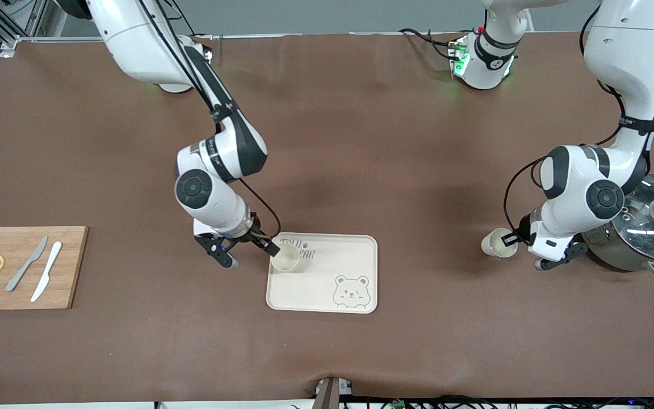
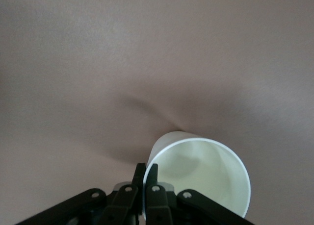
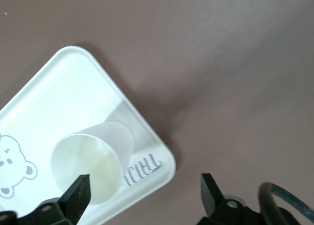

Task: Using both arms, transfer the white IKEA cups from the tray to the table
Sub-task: 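Release the cup with the left gripper while the right gripper grasps the other cup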

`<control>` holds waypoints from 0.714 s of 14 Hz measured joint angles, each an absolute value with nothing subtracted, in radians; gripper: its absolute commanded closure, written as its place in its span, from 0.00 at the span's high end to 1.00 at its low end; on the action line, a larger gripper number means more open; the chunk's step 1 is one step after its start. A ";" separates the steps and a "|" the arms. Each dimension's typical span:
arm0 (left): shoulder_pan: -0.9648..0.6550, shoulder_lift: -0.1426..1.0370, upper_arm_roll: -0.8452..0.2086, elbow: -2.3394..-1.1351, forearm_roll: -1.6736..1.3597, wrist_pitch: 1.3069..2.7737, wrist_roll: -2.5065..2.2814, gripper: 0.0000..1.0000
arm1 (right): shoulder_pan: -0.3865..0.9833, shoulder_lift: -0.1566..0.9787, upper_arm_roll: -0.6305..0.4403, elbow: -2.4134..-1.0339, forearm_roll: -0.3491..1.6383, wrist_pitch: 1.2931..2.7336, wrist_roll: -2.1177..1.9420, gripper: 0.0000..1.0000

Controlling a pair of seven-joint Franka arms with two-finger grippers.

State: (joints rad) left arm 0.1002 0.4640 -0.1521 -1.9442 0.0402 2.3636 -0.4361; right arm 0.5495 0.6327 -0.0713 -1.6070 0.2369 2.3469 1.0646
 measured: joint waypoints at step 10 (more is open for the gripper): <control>0.115 0.386 -0.177 -1.955 0.040 2.368 -0.382 1.00 | 0.557 0.694 -0.052 -1.576 0.238 2.412 1.110 0.00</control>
State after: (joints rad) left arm 0.1150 0.3865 -0.1771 -1.9551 0.0402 2.3679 -0.3825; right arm 0.5572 0.6939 -0.0521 -1.5759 0.2377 2.4116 1.1096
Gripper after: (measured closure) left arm 0.322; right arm 0.974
